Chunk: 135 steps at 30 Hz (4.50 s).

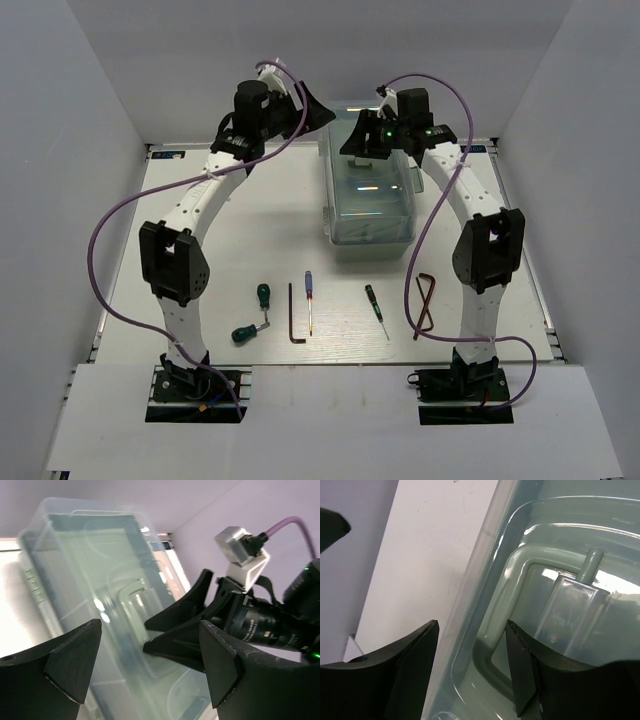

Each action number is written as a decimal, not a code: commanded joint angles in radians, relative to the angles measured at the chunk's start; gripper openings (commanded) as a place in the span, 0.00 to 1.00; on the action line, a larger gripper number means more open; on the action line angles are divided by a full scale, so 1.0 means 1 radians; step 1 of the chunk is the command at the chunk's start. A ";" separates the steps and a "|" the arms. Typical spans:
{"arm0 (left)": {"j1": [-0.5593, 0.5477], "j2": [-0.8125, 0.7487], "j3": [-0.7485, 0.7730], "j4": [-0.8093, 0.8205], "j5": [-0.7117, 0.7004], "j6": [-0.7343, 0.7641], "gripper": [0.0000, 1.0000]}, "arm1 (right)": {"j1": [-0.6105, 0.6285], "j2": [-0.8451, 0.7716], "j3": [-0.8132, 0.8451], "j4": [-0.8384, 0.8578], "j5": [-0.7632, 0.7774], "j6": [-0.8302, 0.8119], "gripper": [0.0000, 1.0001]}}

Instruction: Sort the tools into containers

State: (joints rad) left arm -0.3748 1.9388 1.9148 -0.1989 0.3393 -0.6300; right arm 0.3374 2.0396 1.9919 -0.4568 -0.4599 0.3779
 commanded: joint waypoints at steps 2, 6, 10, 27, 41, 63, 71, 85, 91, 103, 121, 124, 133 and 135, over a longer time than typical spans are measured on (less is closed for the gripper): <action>0.004 0.066 0.087 0.032 0.104 -0.051 0.89 | -0.008 0.002 0.015 0.023 -0.172 0.079 0.61; 0.004 0.132 0.170 0.023 0.135 -0.074 0.89 | -0.017 -0.007 0.015 0.098 -0.240 0.136 0.60; 0.004 0.152 0.190 0.010 0.144 -0.097 0.89 | -0.026 -0.012 0.008 0.132 -0.273 0.176 0.59; -0.015 0.250 0.239 -0.017 0.218 -0.214 0.89 | -0.038 -0.006 -0.010 0.145 -0.290 0.187 0.57; -0.042 0.347 0.308 -0.028 0.268 -0.289 0.89 | -0.046 -0.012 -0.033 0.159 -0.306 0.196 0.57; -0.042 0.360 0.289 -0.192 0.247 -0.232 0.62 | -0.396 -0.372 -0.392 -0.155 -0.025 -0.313 0.62; -0.052 0.370 0.262 -0.224 0.247 -0.198 0.41 | -0.446 -0.104 -0.291 -0.157 -0.221 -0.254 0.78; -0.061 0.361 0.240 -0.215 0.274 -0.198 0.36 | -0.442 0.165 -0.202 0.069 -0.393 -0.067 0.76; -0.061 0.370 0.240 -0.171 0.296 -0.208 0.25 | -0.445 0.221 -0.211 0.135 -0.470 0.001 0.47; -0.059 0.330 0.287 -0.138 0.250 -0.169 0.00 | -0.480 0.087 -0.245 0.054 -0.349 -0.184 0.00; 0.206 -0.072 -0.068 -0.481 -0.161 0.147 0.00 | -0.525 -0.002 -0.286 -0.051 -0.126 -0.283 0.00; 0.217 -0.072 -0.099 -0.481 -0.151 0.165 0.15 | -0.523 0.001 -0.280 -0.065 -0.192 -0.286 0.14; 0.284 -0.040 -0.002 -0.554 -0.213 0.185 0.75 | -0.548 -0.087 -0.327 -0.155 -0.234 -0.375 0.72; 0.315 -0.060 -0.002 -0.597 -0.261 0.176 0.75 | -0.558 -0.139 -0.363 -0.200 -0.177 -0.424 0.72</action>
State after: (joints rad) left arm -0.0967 1.9247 1.8671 -0.7341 0.1604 -0.4675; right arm -0.2077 2.0232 1.6577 -0.5827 -0.6727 0.0391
